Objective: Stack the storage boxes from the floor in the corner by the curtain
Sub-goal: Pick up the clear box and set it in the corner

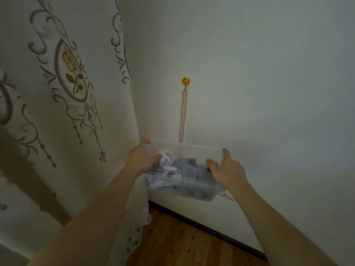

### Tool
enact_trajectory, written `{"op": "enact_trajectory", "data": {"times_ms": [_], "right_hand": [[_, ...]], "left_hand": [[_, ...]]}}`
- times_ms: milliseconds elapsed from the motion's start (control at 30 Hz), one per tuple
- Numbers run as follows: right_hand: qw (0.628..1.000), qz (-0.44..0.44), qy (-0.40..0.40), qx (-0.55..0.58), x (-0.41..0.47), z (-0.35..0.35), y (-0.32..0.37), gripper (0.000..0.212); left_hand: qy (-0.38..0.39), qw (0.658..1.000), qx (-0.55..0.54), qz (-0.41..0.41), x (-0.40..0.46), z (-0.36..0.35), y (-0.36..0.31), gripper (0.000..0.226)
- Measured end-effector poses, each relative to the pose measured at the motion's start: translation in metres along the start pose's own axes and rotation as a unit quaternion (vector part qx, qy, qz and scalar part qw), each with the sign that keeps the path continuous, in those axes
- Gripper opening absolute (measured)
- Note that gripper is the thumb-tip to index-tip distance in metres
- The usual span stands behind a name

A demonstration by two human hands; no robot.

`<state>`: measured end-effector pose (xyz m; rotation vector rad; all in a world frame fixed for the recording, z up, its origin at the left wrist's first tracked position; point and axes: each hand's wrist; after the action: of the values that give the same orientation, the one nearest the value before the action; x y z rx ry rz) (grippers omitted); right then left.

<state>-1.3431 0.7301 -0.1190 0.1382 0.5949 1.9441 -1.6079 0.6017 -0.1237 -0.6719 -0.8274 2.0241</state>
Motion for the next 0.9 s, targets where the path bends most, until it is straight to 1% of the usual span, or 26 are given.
{"op": "enact_trajectory", "data": {"times_ms": [300, 467, 667, 900], "right_hand": [[0.999, -0.026, 0.045, 0.016, 0.049, -0.046, -0.006, 0.082], [0.996, -0.067, 0.062, 0.013, 0.073, -0.086, -0.006, 0.086], [0.99, -0.112, 0.085, 0.0, 0.094, -0.131, -0.007, 0.084], [0.987, -0.137, 0.088, 0.007, 0.12, -0.19, -0.023, 0.08]], "left_hand": [[0.044, 0.999, 0.015, 0.016, 0.057, -0.022, 0.043, 0.078], [0.07, 0.997, 0.017, 0.024, 0.091, -0.033, 0.078, 0.078], [0.119, 0.992, 0.006, 0.027, 0.128, -0.048, 0.122, 0.076], [0.148, 0.989, 0.01, 0.019, 0.159, -0.078, 0.173, 0.079]]}}
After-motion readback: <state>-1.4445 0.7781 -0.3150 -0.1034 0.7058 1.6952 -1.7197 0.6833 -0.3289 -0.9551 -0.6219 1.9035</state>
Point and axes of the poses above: each hand's wrist, its own x-axis towards the middle knuckle, its own z-axis out of the back of the hand, y = z × x, and after that the axes turned 14 degrees about y, right-handed
